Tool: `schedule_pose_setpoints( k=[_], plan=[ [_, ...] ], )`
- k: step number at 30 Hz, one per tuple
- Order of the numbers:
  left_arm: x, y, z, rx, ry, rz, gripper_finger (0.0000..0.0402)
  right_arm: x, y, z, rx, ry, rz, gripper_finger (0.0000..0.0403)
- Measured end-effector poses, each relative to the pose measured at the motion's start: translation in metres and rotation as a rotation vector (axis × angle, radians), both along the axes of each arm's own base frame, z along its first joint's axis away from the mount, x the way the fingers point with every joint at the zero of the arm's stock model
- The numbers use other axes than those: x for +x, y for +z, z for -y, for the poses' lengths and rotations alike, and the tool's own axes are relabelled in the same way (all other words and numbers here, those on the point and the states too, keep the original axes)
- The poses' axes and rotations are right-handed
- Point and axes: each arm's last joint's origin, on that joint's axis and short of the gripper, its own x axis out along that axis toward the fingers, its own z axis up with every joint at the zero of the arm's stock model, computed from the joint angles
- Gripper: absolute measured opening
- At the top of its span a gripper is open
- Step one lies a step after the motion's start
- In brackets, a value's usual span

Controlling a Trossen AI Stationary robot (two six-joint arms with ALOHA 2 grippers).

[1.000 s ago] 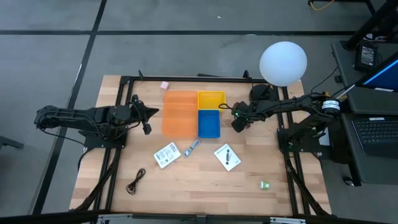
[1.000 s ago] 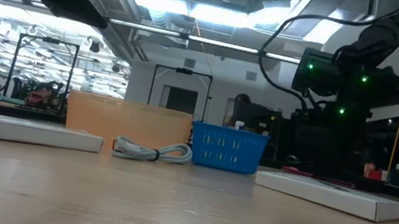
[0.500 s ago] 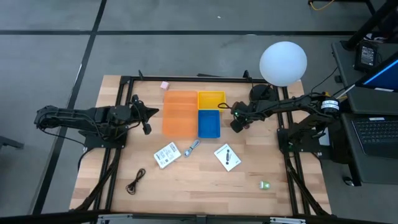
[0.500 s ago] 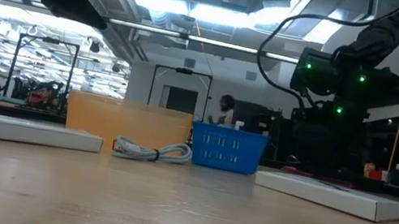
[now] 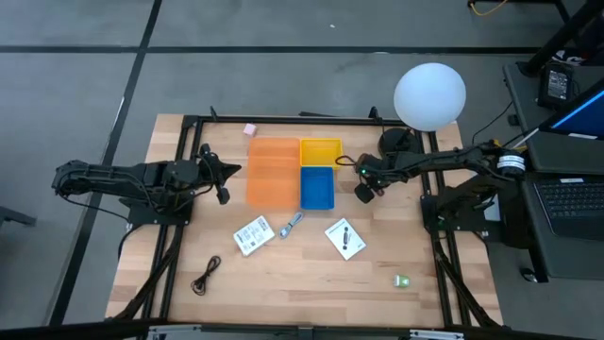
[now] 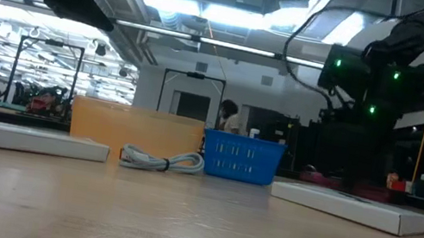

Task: Pick and place items into bin
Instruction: Put the red charger cable into the orange bin

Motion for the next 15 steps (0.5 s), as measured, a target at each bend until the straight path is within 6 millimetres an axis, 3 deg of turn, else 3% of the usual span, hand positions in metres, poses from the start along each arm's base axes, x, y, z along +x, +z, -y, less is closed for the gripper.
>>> schedule_pose_setpoints(
  k=[7,15],
  plan=[
    [0.000,0.000,0.000,0.000,0.000,0.000,0.0004,-0.008,0.027,-0.003,-0.051,0.031,0.107,0.0001],
    [0.000,0.001,0.000,0.034,-0.013,-0.011,0.0004,-0.014,0.068,-0.008,-0.174,0.123,0.364,0.0000]
  ],
)
